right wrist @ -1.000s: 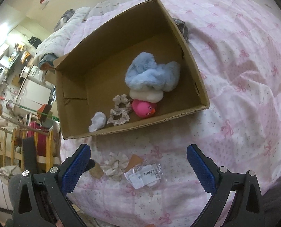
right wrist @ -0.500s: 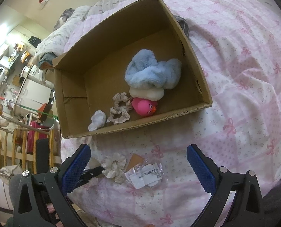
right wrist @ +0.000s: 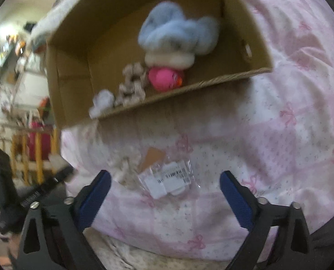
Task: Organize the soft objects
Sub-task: 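Grasp the tan foam piece with the left tool while the right tool grasps the plastic bag, then carry the foam piece and plastic bag over the box with both tools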
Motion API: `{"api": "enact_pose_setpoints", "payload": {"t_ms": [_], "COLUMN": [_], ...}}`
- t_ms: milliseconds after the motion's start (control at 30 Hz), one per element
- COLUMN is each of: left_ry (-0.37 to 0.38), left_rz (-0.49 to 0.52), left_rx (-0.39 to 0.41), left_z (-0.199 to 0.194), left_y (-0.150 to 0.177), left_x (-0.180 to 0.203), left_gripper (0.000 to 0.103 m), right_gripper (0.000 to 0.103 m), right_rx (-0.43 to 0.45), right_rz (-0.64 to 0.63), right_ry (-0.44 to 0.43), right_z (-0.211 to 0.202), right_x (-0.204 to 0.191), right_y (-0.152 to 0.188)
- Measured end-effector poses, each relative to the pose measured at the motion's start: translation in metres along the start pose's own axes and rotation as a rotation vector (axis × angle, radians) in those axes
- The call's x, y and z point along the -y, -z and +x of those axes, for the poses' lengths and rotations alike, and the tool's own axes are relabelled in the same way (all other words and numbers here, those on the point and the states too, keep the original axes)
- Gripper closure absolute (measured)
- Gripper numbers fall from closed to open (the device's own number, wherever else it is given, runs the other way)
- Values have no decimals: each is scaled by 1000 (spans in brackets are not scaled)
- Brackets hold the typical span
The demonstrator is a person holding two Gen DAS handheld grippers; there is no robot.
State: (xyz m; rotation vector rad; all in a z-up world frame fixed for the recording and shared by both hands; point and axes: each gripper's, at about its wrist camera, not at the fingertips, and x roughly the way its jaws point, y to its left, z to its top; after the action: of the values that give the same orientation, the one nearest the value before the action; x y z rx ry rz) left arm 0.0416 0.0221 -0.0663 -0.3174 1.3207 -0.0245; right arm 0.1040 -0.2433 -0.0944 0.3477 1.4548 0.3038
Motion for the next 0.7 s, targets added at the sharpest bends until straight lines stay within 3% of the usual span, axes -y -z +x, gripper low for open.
{"api": "enact_pose_setpoints", "payload": {"t_ms": [167, 300, 400, 567, 700], "left_ry": [15, 15, 16, -3, -20], "left_rz": [26, 32, 33, 39, 36], "left_rx": [-9, -6, -3, 9, 18], "left_z": [8, 9, 8, 8, 6], "left_y": [0, 0, 1, 1, 1], "left_x": [11, 13, 13, 12, 9], "left_gripper": [94, 94, 94, 94, 94], "right_gripper": [11, 13, 24, 77, 79], "right_rx": [-114, -141, -146, -138, -99], "right_rz": [-120, -210, -223, -223, -233], "right_ry": [116, 177, 184, 198, 160], "right_z": [32, 44, 50, 49, 43], "right_x": [-18, -34, -37, -37, -39], "right_y": [10, 17, 19, 19, 19]}}
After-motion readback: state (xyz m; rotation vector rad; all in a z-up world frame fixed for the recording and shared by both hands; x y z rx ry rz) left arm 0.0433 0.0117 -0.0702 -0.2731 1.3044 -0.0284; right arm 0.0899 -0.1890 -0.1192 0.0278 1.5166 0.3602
